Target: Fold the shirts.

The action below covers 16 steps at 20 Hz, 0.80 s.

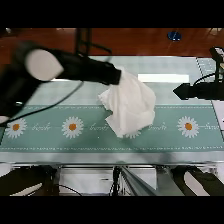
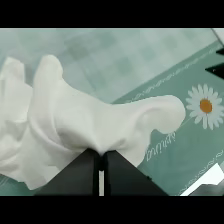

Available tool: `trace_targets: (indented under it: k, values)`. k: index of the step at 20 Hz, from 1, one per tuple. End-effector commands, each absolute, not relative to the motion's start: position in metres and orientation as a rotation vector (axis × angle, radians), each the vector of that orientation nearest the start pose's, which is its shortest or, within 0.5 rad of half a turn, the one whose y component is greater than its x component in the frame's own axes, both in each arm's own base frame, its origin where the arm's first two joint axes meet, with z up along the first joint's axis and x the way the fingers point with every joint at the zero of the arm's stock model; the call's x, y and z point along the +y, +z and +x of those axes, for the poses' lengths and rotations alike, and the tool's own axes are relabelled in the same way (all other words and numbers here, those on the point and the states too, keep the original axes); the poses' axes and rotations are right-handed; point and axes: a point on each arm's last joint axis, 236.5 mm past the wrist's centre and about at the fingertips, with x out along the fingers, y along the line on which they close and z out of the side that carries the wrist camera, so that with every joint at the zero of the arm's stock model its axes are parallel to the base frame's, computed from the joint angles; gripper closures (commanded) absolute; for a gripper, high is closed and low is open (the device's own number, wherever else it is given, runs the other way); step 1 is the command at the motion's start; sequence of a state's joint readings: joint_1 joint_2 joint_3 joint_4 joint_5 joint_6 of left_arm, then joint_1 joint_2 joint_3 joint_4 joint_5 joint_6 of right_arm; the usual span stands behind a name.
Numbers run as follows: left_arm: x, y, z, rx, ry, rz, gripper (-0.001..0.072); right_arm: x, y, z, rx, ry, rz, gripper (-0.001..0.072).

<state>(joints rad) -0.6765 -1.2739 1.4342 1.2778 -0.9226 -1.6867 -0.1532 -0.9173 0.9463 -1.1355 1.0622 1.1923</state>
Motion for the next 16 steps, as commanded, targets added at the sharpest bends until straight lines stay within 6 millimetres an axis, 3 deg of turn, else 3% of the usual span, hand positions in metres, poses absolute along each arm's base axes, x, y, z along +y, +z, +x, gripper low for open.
trace_targets:
  k: [1, 2, 3, 4, 5, 6, 7, 8, 9, 10, 11, 13, 15, 16]
  values:
    - [-0.384, 0.088, 0.333, 0.968, -0.770, -0.072, 0.0681, 0.035, 0.085, 0.348, 0.938, 0.280, 0.117, 0.0107]
    - [-0.387, 0.091, 0.336, 0.958, -0.777, -0.098, 0.0678, 0.035, 0.085, 0.348, 0.938, 0.280, 0.117, 0.0107]
    - [-0.386, 0.109, 0.345, 0.903, -0.802, -0.091, 0.0593, 0.035, 0.085, 0.347, 0.941, 0.281, 0.118, 0.0107]
    - [-0.376, 0.138, 0.358, 0.828, -0.811, -0.068, 0.0347, 0.035, 0.084, 0.346, 0.949, 0.284, 0.116, 0.0107]
    - [-0.356, 0.170, 0.375, 0.759, -0.786, -0.055, 0.0173, 0.034, 0.082, 0.343, 0.963, 0.284, 0.111, 0.0107]
    - [-0.326, 0.193, 0.391, 0.719, -0.728, -0.034, 0.0095, 0.031, 0.078, 0.340, 0.982, 0.277, 0.090, 0.0107]
    - [-0.288, 0.204, 0.404, 0.714, -0.651, -0.001, 0.0096, 0.026, 0.075, 0.337, 1.001, 0.267, 0.066, 0.0107]
    - [-0.244, 0.201, 0.413, 0.756, -0.561, 0.025, 0.0098, 0.019, 0.071, 0.333, 1.023, 0.250, 0.034, 0.0107]
    - [-0.206, 0.186, 0.413, 0.833, -0.499, 0.053, 0.0099, 0.012, 0.067, 0.330, 1.042, 0.231, 0.005, 0.0107]
    - [-0.174, 0.161, 0.406, 0.942, -0.459, 0.063, 0.0098, 0.005, 0.065, 0.328, 1.058, 0.208, -0.015, 0.0107]
    - [-0.154, 0.138, 0.398, 1.033, -0.450, 0.044, 0.0098, 0.001, 0.064, 0.328, 1.063, 0.190, -0.022, 0.0107]
    - [-0.140, 0.095, 0.390, 1.134, -0.477, -0.095, 0.0096, -0.002, 0.063, 0.329, 1.060, 0.180, -0.030, 0.0107]
    - [-0.136, 0.062, 0.395, 1.163, -0.455, -0.285, -0.0013, -0.002, 0.064, 0.330, 1.052, 0.178, -0.030, 0.0107]
    - [-0.137, 0.047, 0.396, 1.184, -0.448, -0.383, -0.0013, -0.002, 0.064, 0.331, 1.052, 0.178, -0.030, 0.0107]
